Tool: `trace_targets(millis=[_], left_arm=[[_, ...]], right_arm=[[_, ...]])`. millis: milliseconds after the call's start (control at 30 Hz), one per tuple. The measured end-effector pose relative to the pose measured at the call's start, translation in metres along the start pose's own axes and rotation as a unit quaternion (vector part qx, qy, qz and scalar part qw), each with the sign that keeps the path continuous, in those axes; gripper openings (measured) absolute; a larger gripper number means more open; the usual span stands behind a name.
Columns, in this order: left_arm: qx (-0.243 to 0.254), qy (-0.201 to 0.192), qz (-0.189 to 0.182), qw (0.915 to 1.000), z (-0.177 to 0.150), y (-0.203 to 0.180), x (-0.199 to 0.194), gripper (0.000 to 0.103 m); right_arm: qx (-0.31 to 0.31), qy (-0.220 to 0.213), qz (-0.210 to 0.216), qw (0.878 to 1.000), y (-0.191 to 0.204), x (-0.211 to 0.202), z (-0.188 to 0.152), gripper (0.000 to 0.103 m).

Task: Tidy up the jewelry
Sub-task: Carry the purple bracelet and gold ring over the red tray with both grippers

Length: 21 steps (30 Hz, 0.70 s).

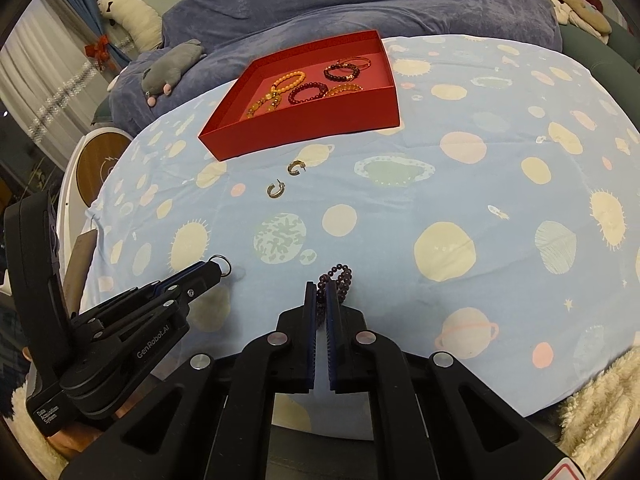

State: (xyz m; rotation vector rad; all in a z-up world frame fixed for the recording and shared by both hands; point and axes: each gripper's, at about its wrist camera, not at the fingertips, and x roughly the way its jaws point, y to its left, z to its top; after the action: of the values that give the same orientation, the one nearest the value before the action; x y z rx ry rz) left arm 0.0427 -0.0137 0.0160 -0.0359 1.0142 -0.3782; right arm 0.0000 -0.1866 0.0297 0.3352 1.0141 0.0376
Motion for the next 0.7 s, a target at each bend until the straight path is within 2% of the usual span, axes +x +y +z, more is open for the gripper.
trace_targets(millis=[700], left_arm=[[0.001,-0.019,0.000,0.9998,0.000,0.001,-0.030,0.008]], right_arm=[[0.000,-0.027,0.000,1.000,0.002,-0.025,0.005,0.004]])
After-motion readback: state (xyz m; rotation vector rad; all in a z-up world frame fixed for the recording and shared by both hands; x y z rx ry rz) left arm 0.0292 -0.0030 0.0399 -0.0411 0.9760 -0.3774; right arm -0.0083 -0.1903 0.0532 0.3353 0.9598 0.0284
